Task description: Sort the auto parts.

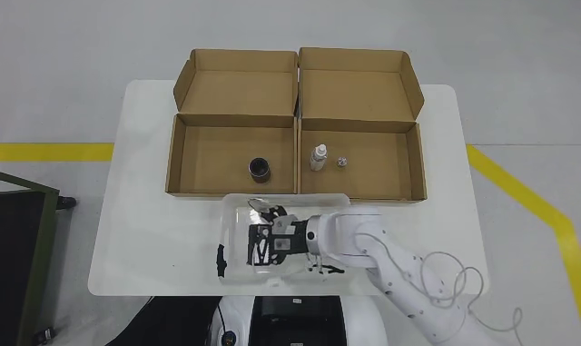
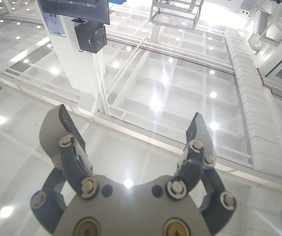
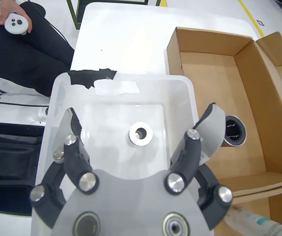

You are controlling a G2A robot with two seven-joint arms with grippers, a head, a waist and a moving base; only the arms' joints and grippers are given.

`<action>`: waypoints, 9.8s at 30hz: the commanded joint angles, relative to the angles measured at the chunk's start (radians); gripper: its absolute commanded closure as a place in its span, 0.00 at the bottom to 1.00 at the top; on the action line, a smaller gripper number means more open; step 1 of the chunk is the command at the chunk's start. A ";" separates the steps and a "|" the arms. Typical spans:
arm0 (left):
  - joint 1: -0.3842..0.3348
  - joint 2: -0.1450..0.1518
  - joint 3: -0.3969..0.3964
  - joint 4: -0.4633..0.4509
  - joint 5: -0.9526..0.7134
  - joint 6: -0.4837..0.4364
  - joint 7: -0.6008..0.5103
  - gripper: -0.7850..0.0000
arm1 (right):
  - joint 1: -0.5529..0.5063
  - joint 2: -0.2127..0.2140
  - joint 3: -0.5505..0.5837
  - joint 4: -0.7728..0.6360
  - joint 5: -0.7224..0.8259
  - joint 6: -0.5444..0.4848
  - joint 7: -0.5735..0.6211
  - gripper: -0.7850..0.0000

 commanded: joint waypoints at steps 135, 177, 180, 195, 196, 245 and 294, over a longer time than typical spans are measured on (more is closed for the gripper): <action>0.000 0.000 0.000 0.000 0.000 0.000 0.000 0.00 | -0.017 0.079 0.470 -0.174 0.228 -0.036 -0.624 1.00; 0.000 0.000 0.000 0.000 0.000 0.000 0.000 0.00 | 0.201 0.031 0.072 0.157 0.247 0.179 0.046 1.00; 0.000 0.000 0.000 0.000 0.000 0.000 0.000 0.00 | 0.225 0.023 0.046 0.187 0.242 0.201 0.069 1.00; 0.000 0.000 0.000 0.000 0.000 0.000 0.000 0.00 | 0.301 -0.007 -0.015 0.282 0.233 0.270 0.145 1.00; 0.000 0.000 0.000 0.000 0.000 0.000 0.000 0.00 | 0.306 -0.009 -0.019 0.287 0.234 0.273 0.153 1.00; 0.000 0.000 0.000 0.000 0.000 0.000 0.000 0.00 | 0.347 -0.044 -0.035 0.243 0.212 0.295 0.269 0.58; 0.000 0.000 0.000 0.000 0.000 0.000 0.000 0.00 | -0.618 0.109 0.794 -0.390 -0.066 0.377 -0.441 0.00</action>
